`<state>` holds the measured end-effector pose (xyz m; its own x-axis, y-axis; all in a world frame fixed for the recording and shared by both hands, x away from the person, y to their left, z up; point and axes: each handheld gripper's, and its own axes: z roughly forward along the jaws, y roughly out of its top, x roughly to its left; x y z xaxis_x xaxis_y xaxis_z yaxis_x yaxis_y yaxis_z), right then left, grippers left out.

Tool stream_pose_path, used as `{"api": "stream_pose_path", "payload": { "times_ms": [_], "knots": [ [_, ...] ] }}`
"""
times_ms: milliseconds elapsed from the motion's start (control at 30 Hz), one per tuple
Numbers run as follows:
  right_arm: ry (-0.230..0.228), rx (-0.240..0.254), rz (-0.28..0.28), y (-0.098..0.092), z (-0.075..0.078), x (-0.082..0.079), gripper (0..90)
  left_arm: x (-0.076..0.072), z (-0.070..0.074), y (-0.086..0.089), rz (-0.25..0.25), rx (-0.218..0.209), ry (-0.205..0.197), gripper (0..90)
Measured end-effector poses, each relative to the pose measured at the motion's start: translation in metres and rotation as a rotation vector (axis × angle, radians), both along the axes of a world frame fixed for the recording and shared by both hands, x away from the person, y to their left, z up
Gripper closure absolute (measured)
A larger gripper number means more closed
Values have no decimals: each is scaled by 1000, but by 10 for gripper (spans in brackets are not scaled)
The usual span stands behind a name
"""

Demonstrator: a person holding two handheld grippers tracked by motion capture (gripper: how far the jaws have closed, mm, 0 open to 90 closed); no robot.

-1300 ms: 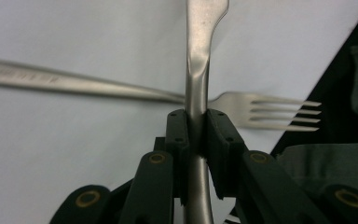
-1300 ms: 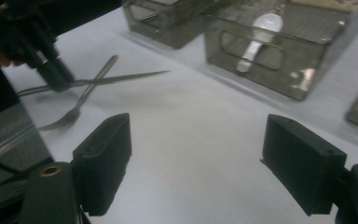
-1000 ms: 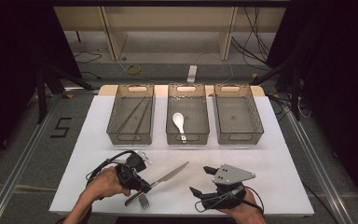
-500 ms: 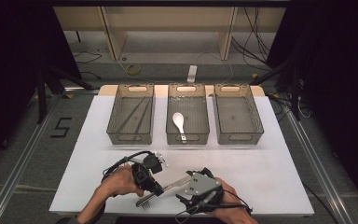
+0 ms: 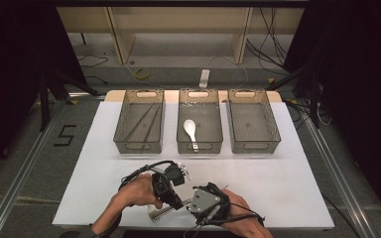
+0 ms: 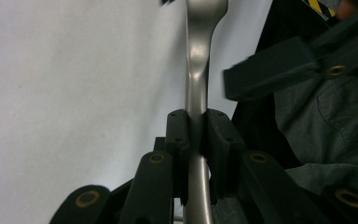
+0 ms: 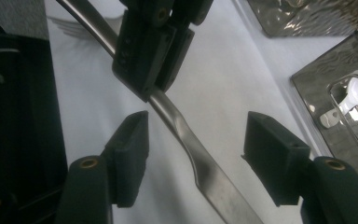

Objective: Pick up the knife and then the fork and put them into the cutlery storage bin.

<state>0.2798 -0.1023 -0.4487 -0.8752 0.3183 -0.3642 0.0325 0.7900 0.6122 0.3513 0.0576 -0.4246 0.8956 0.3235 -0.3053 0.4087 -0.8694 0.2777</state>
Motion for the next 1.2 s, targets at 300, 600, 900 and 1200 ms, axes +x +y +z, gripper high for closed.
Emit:
{"api": "stream_pose_path", "payload": {
  "times_ms": [300,600,900,1200],
  "knots": [
    [-28,-92,72,4,-7,-2,527,-4,-1,-2,-3,-6,18,788],
    [-60,-136,102,11,-13,-6,662,-4,-1,-2,-17,3,29,788],
    [-121,-196,161,13,-13,-10,765,-5,2,-3,-22,-10,24,786],
    [-136,-251,219,11,-11,-11,829,-5,5,-2,-22,-39,16,785]
  ]
}}
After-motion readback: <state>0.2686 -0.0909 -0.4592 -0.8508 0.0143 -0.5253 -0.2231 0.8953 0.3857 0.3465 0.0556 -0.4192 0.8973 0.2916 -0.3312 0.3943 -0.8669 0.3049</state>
